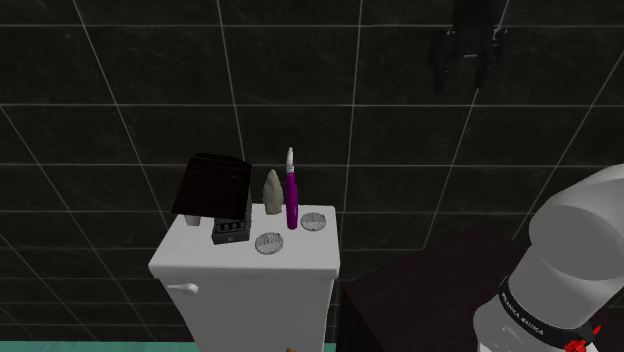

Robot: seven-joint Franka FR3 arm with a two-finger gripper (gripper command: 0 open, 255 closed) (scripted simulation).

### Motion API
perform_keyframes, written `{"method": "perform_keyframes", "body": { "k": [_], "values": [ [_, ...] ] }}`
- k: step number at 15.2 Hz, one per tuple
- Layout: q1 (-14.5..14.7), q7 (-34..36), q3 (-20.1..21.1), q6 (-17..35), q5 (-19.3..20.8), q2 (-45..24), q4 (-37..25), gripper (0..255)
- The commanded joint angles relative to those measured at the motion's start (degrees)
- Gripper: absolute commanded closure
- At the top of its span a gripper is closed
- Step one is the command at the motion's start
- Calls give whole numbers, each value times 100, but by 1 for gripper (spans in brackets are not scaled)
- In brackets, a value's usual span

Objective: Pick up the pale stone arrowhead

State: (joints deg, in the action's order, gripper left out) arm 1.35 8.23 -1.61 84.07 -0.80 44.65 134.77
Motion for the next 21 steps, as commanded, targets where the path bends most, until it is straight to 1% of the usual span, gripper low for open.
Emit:
{"method": "perform_keyframes", "body": {
  "k": [1,7,13,17,21],
  "values": [
    [0,0,0,0,0,0,0,0],
    [162,607,629,1331,-210,-251,669,0],
    [264,1260,1291,2714,-268,-911,1011,0],
    [243,1775,1754,3619,-137,-1563,1040,0],
    [106,2419,2244,4450,229,-2353,903,0]
  ]
}}
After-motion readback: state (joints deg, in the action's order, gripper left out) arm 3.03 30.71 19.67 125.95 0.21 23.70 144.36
